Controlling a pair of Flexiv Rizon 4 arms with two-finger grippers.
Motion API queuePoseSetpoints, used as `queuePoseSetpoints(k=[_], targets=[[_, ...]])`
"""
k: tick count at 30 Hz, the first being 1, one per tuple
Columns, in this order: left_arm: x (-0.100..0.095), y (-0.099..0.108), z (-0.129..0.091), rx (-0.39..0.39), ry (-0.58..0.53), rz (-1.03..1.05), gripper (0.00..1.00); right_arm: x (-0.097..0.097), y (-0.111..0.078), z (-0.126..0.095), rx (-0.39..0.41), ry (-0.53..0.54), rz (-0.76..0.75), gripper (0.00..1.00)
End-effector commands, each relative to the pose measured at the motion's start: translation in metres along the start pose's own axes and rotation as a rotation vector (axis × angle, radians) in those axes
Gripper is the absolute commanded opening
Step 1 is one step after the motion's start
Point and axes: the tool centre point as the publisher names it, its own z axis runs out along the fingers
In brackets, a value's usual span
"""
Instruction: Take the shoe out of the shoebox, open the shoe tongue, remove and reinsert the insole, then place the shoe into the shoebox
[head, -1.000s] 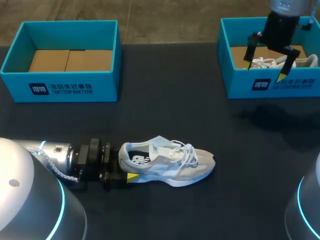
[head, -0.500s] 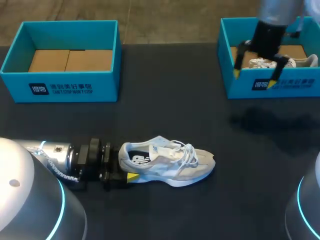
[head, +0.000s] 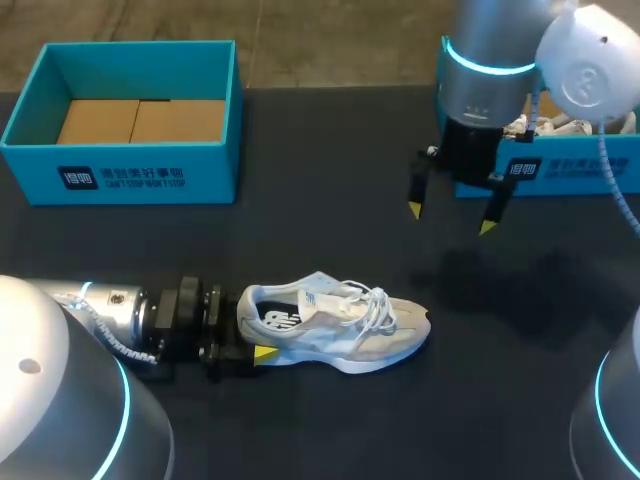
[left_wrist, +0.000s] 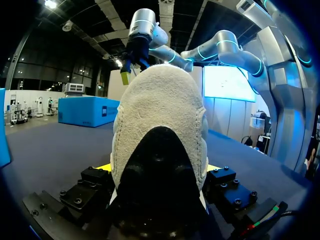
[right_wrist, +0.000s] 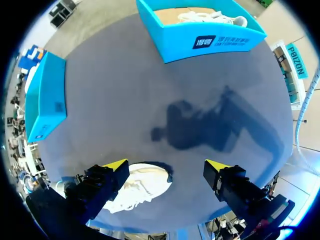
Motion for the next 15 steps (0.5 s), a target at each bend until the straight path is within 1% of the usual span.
queuePoseSetpoints(k=[1, 8, 10, 11, 12, 15], targets=[[0.002, 0.000, 0.000, 0.001, -0.004, 0.001, 0.00, 0.003, 0.001, 0.001, 0.002, -0.004, 0.000, 1.00], [0.002, 0.000, 0.000, 0.001, -0.004, 0.001, 0.00, 0.003, 0.001, 0.001, 0.002, -0.004, 0.000, 1.00], [0.002, 0.000, 0.000, 0.001, -0.004, 0.001, 0.00, 0.017, -0.011, 0.005, -0.038, -0.004, 0.007, 1.00], [0.002, 0.000, 0.000, 0.001, -0.004, 0.001, 0.00, 0.022, -0.017, 0.006, -0.045, 0.004, 0.002, 1.00], [0.002, 0.000, 0.000, 0.001, -0.004, 0.001, 0.00, 0.031, -0.027, 0.008, -0.055, 0.006, -0.015, 1.00], [0.002, 0.000, 0.000, 0.001, -0.004, 0.001, 0.00, 0.050, -0.047, 0.015, -0.064, -0.016, -0.037, 1.00]])
